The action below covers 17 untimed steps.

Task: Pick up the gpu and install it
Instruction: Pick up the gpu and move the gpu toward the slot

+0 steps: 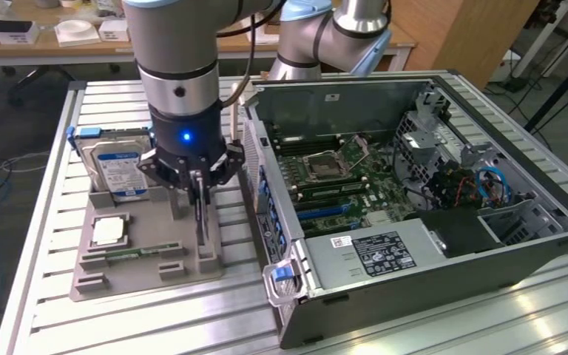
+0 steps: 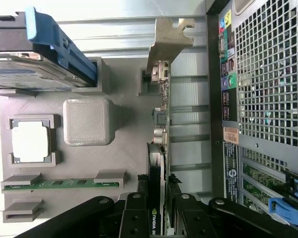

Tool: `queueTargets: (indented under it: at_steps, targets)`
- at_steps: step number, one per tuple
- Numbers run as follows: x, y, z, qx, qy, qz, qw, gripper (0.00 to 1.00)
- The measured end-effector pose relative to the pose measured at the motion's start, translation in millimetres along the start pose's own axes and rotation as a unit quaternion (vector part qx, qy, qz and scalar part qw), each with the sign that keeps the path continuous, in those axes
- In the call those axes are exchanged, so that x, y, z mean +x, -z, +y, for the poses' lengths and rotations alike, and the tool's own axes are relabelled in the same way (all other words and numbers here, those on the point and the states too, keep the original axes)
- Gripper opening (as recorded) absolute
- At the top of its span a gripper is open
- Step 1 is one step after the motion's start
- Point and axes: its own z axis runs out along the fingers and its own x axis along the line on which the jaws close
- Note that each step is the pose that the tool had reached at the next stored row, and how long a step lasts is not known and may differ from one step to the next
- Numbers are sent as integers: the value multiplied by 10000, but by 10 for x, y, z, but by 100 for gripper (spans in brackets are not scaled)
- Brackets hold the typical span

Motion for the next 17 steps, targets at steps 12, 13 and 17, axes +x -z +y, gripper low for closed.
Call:
queueTargets:
  at_steps: [12, 13, 17]
  targets:
    - [-7, 269, 7, 0, 0, 0, 10000, 26]
    - [-7, 299, 8, 0, 0, 0, 10000, 26]
    - [-10, 400, 10, 0, 0, 0, 10000, 26]
